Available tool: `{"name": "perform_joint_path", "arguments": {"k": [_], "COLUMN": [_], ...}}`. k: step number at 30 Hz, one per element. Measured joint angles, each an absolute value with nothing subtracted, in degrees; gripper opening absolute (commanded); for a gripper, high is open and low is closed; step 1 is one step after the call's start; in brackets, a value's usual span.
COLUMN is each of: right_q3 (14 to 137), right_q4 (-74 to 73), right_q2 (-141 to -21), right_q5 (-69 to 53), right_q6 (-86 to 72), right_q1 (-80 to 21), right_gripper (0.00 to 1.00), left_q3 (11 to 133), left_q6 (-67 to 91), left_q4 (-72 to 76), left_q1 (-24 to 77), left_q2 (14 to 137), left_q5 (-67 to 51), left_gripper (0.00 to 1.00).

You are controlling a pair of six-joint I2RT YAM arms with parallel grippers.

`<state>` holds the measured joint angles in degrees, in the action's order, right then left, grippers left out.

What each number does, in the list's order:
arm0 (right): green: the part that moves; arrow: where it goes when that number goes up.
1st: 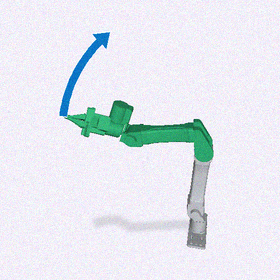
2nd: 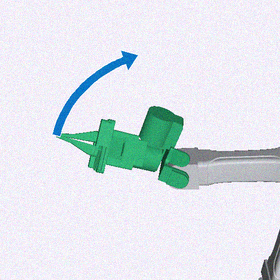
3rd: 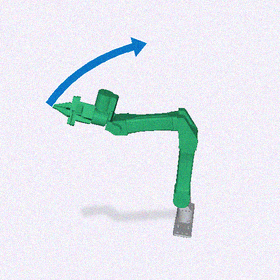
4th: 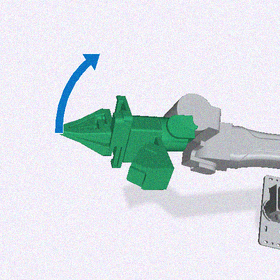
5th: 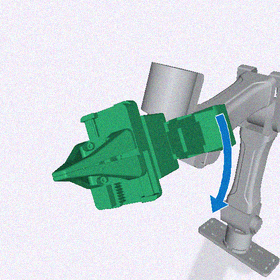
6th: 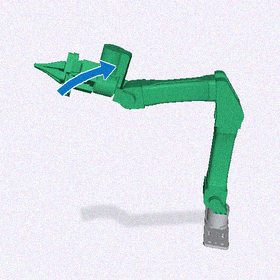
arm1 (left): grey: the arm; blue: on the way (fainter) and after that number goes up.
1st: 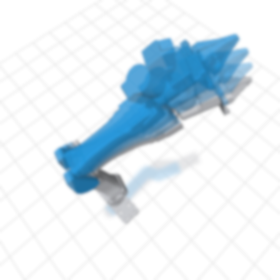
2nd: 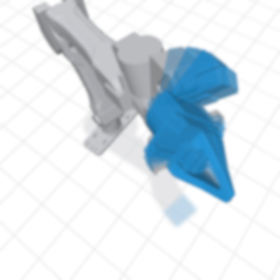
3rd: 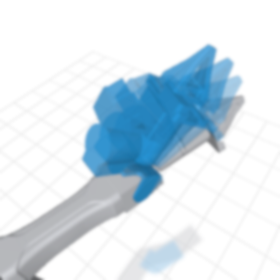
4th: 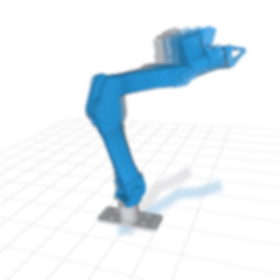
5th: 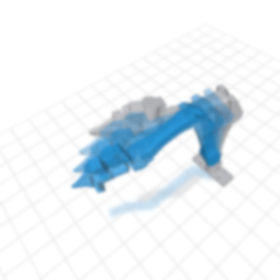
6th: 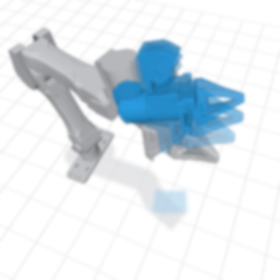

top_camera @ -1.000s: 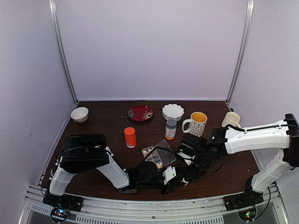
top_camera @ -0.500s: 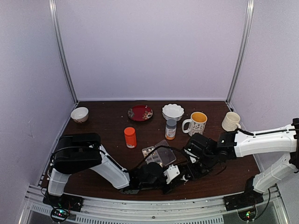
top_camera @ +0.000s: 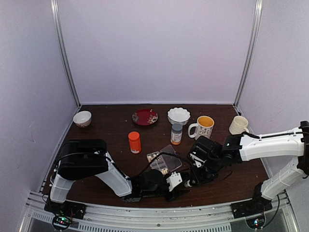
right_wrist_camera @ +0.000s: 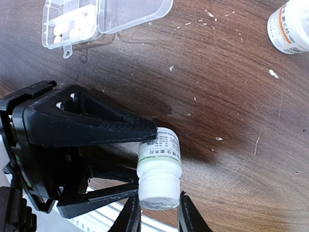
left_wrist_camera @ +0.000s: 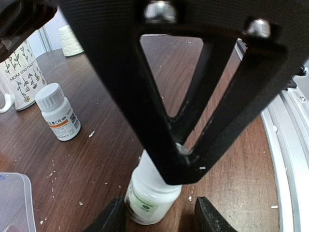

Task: Sort the pills into containers
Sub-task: Screw the lid of the pill bottle onto the pill bottle.

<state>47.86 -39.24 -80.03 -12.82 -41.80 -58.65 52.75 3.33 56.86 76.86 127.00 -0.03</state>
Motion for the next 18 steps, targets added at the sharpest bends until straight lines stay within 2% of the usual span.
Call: {"name": "perform_joint_path", "arguments": {"k": [12, 14, 18], "right_q3": [50.0, 50.7, 51.5], "right_q4": [-39.8, -40.0, -40.5], "right_q2": [-82.1, -82.8, -83.5], "right_q5": [-12.3, -12.1, -11.9], "right_q6": [-40.2, -39.7, -38.8], "right_q1": [-58.6, -58.6, -58.4], "right_gripper": [0.15, 0.15, 0.15], "left_q3": [52.8, 52.8, 53.2], "left_q6": [3.4, 3.4, 3.5], "left_q4": [60.1, 60.4, 60.4], "left_q1": [75.1, 74.7, 73.8], "left_q2": [128.1, 128.5, 129.3], "left_q5": [-3.6, -4.1, -5.3], "left_gripper": [0.52, 0.49, 0.35]}}
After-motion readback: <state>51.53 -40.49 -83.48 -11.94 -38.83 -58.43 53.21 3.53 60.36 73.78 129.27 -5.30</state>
